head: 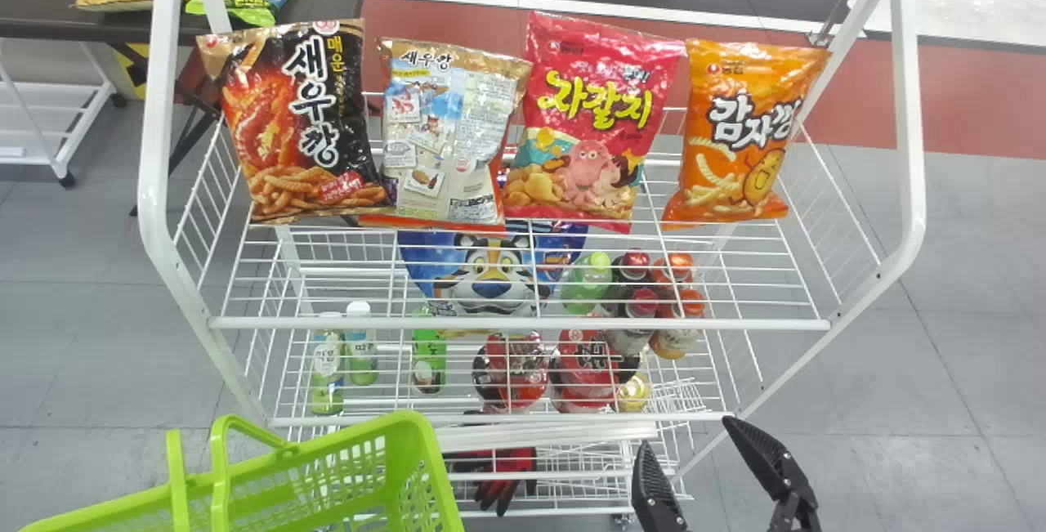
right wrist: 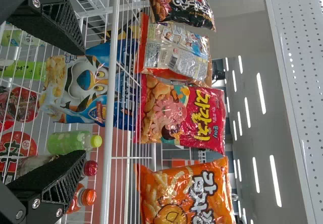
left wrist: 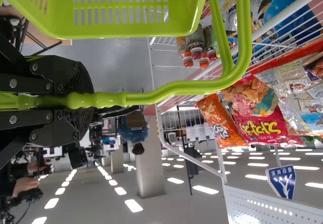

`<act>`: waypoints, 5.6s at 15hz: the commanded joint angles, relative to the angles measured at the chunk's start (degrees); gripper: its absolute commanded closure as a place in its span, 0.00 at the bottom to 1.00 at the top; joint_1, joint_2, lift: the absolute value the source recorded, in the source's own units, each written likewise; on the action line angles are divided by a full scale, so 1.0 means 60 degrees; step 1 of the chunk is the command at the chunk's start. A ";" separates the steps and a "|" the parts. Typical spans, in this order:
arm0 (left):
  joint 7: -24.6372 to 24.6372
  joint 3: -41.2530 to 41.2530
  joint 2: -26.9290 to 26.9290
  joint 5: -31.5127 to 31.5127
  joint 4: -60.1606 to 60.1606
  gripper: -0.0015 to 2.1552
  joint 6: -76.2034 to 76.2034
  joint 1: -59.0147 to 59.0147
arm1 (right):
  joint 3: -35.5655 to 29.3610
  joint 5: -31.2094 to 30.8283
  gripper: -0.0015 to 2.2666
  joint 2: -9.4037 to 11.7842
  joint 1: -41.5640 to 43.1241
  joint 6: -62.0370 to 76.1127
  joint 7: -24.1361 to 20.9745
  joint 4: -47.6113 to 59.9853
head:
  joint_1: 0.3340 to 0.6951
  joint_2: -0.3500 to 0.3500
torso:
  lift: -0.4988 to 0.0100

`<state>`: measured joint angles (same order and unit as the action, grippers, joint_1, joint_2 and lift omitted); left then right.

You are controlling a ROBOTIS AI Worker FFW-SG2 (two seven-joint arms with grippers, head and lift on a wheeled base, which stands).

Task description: Hold basket handle with left hand then pick Gamjakkang with right hand and place into basket

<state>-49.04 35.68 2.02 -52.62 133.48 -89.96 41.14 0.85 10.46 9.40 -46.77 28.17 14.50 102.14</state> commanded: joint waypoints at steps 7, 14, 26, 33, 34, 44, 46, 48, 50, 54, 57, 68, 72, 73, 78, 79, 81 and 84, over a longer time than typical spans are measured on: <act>-0.0015 0.0000 -0.0014 0.0054 -0.0025 0.99 -0.0011 0.0000 | 0.0006 0.0000 0.05 -0.0015 0.0031 0.0000 0.0000 -0.0031 | 1.00 0.31 | 0.94; -0.0015 0.0000 -0.0029 0.0083 -0.0040 0.99 -0.0011 0.0000 | 0.0006 0.0000 0.05 -0.0015 0.0075 0.0000 0.0000 -0.0046 | 1.00 0.31 | 0.94; -0.0088 -0.0044 -0.0029 0.0098 -0.0025 0.99 -0.0011 0.0058 | -0.0741 0.0176 0.05 0.0000 0.1188 -0.1729 0.0000 0.0774 | 1.00 0.25 | 0.94; -0.0132 -0.0044 0.0015 0.0098 0.0048 0.99 -0.0011 0.0073 | -0.1474 0.0630 0.05 0.0000 0.2257 -0.3838 0.0000 0.1302 | 1.00 0.17 | 0.94; -0.0132 -0.0058 0.0015 0.0083 0.0063 0.99 -0.0011 0.0073 | -0.1606 0.0688 0.05 0.0000 0.2418 -0.4278 0.0000 0.1375 | 1.00 0.16 | 0.94; -0.0117 -0.0205 0.0220 0.0083 0.0326 0.99 -0.0011 0.0117 | -0.2338 0.0718 0.04 0.0000 0.4381 -0.7793 0.0000 0.1638 | 1.00 0.07 | 0.94; -0.0132 -0.0205 0.0235 0.0083 0.0341 0.99 -0.0011 0.0175 | -0.2397 0.0615 0.04 0.0000 0.4967 -0.8760 0.0000 0.1624 | 1.00 0.07 | 0.94; -0.0147 -0.0205 0.0235 0.0069 0.0385 0.99 -0.0011 0.0234 | -0.2397 0.0454 0.04 0.0015 0.5538 -0.9668 0.0000 0.1624 | 1.00 0.07 | 0.94; -0.0191 -0.0205 0.0235 0.0069 0.0385 0.99 -0.0011 0.0263 | -0.2397 0.0381 0.04 0.0117 0.5992 -1.0694 0.0044 0.1624 | 1.00 0.08 | 0.94; -0.0293 -0.0146 0.0235 0.0054 0.0385 0.99 -0.0011 0.0366 | -0.2411 0.0234 0.04 0.0381 0.6725 -1.1836 0.0029 0.1624 | 1.00 0.08 | 0.94; -0.0352 -0.0146 0.0235 0.0054 0.0370 0.99 -0.0011 0.0380 | -0.2426 0.0132 0.04 0.0469 0.7208 -1.2364 0.0029 0.1624 | 1.00 0.07 | 0.94; -0.0381 -0.0044 0.0235 0.0054 0.0297 0.99 -0.0011 0.0366 | -0.2485 -0.0117 0.04 0.0791 0.8717 -1.2950 0.0000 0.0335 | 1.00 0.03 | 0.94; -0.0396 0.0030 0.0220 0.0054 0.0253 0.99 -0.0011 0.0366 | -0.2280 -0.0352 0.04 0.0806 0.9332 -1.2979 -0.0058 -0.0383 | 1.00 0.03 | 0.94; -0.0396 0.0059 0.0206 0.0054 0.0253 0.99 -0.0011 0.0366 | -0.2206 -0.0396 0.04 0.0806 0.9464 -1.2979 -0.0058 -0.0530 | 1.00 0.03 | 0.94; -0.0381 0.0117 0.0191 0.0054 0.0180 0.99 -0.0011 0.0366 | -0.1459 -0.0835 0.04 0.0806 1.0123 -1.2950 -0.0058 -0.1394 | 1.00 0.07 | 0.94; -0.0396 0.0132 0.0191 0.0039 0.0136 0.99 -0.0011 0.0366 | -0.1313 -0.0967 0.05 0.0762 1.0255 -1.2950 -0.0058 -0.1555 | 1.00 0.08 | 0.94; -0.0410 0.0176 0.0191 0.0039 0.0048 0.99 -0.0011 0.0366 | -0.1152 -0.1084 0.06 0.0718 1.0446 -1.2950 -0.0161 -0.1775 | 1.00 0.10 | 0.94; -0.0513 0.0249 0.0162 0.0039 -0.0040 0.99 -0.0011 0.0366 | -0.1034 -0.1289 0.18 0.0718 1.0607 -1.3038 -0.0220 -0.1921 | 1.00 0.13 | 0.94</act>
<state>-51.98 37.00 3.04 -52.38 133.50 -89.96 43.33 -5.72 3.33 13.71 16.49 -49.61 13.24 90.90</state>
